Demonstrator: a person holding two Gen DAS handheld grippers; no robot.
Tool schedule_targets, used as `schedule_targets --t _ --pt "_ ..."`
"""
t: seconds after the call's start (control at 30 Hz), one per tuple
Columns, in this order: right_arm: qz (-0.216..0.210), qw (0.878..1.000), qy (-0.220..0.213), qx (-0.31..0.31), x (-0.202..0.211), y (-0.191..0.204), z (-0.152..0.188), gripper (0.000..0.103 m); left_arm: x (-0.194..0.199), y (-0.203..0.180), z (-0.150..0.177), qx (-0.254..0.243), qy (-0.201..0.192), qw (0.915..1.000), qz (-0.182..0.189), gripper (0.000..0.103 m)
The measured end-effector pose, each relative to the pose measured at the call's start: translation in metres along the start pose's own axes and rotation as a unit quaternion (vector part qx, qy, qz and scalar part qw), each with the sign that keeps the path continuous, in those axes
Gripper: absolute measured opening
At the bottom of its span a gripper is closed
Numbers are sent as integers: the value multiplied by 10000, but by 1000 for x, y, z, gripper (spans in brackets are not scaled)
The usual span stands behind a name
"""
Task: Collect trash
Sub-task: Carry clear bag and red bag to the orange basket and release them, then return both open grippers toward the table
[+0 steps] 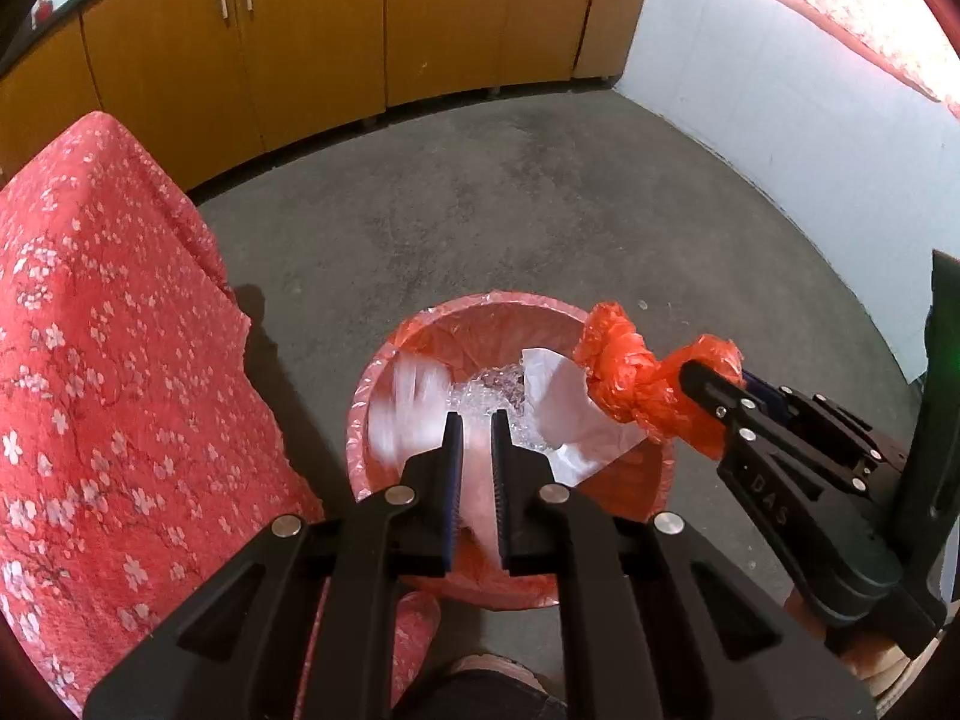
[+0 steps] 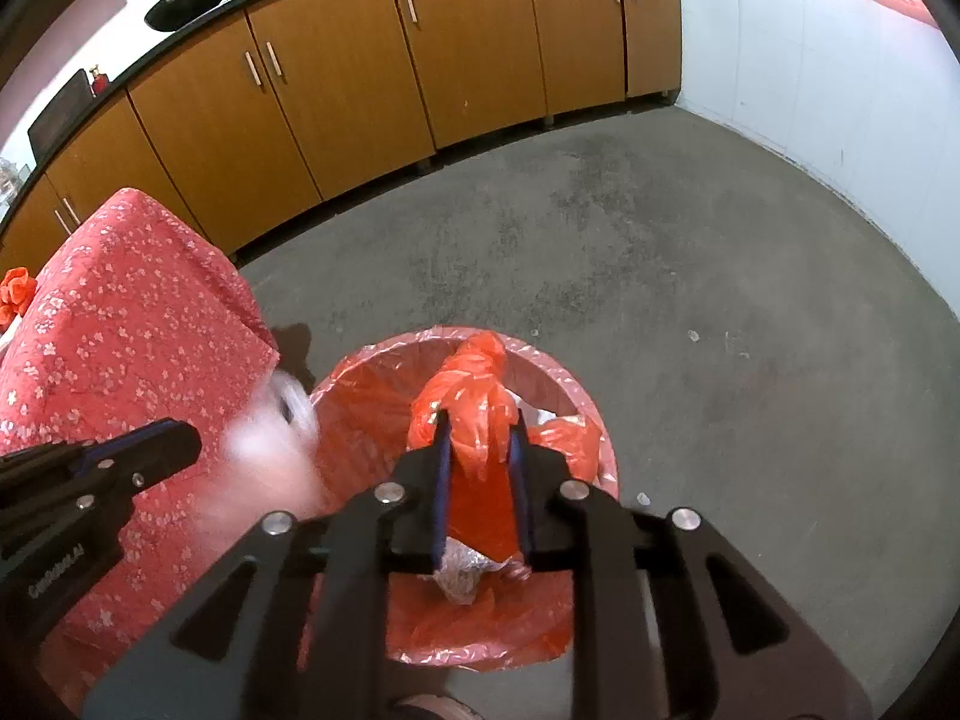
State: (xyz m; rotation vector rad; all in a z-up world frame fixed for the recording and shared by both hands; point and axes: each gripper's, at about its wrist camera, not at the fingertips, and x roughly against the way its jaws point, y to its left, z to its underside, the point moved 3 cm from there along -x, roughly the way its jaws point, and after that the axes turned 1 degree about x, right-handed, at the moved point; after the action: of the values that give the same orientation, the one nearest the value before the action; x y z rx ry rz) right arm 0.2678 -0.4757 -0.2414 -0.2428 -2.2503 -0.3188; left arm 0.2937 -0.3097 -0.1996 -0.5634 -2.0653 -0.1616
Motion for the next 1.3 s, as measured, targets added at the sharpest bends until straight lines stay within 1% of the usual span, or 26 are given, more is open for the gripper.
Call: schedule_targets --t 0.07,0.13,0.33,0.37,0.43,0.47,0.5,0.57,0.7,0.77,0.83,0.9,0.93,1.0,1.1,1.13,1.17,1.2,1.27,1.3 --pt "-2 10000 -17 35 1 2 0 27 0 2 0 59 -6 10000 22 12" --pt "-35 10000 -40 64 2 5 0 31 0 5 1 132 -25 9999 96 12" --pt "-21 9999 -88 147 7 9 1 35 19 20 -1 374 -229 9990 105 12" --pt "-4 9999 -95 132 8 10 1 37 24 23 -2 443 -280 9986 116 14" --pt "36 9998 -133 118 12 11 -1 40 39 29 -1 552 -416 9975 114 20" --pt "58 9998 -157 133 13 13 -2 41 47 32 0 582 -492 9970 98 24" --pt "78 9997 -191 164 16 16 -4 41 57 38 2 611 -611 9962 59 28" --pt "92 9994 -256 228 20 22 -9 44 73 48 3 656 -778 9948 -38 31" --pt "58 9982 -470 382 37 48 -24 46 109 78 13 841 -1042 9907 -232 37" --pt "-17 9973 -573 455 47 66 -34 47 130 100 21 907 -1191 9878 -428 39" --pt "-165 9956 -717 573 59 88 -43 47 153 126 31 955 -1371 9833 -723 42" --pt "-367 9926 -883 748 72 118 -50 48 174 149 42 993 -1547 9773 -1049 44" --pt "-465 9910 -946 822 78 132 -54 48 187 164 49 1036 -1644 9728 -1262 44" --pt "-706 9868 -1066 996 90 165 -57 48 210 195 64 1174 -1807 9620 -1674 44" --pt "-1088 9789 -1192 1253 106 215 -58 48 237 234 81 1421 -1972 9465 -2121 48" --pt "-1214 9759 -1223 1341 110 233 -58 48 247 251 90 1545 -2039 9381 -2333 48" --pt "-1355 9722 -1254 1441 115 253 -56 48 254 265 92 1613 -2063 9338 -2438 48" --pt "-1453 9693 -1278 1515 119 267 -55 48 261 281 99 1734 -2081 9268 -2600 48" --pt "-1687 9619 -1327 1696 127 301 -49 48 277 302 111 1908 -2131 9175 -2762 48" --pt "-1812 9579 -1333 1783 130 319 -46 48 283 314 117 2013 -2176 9113 -2859 48"
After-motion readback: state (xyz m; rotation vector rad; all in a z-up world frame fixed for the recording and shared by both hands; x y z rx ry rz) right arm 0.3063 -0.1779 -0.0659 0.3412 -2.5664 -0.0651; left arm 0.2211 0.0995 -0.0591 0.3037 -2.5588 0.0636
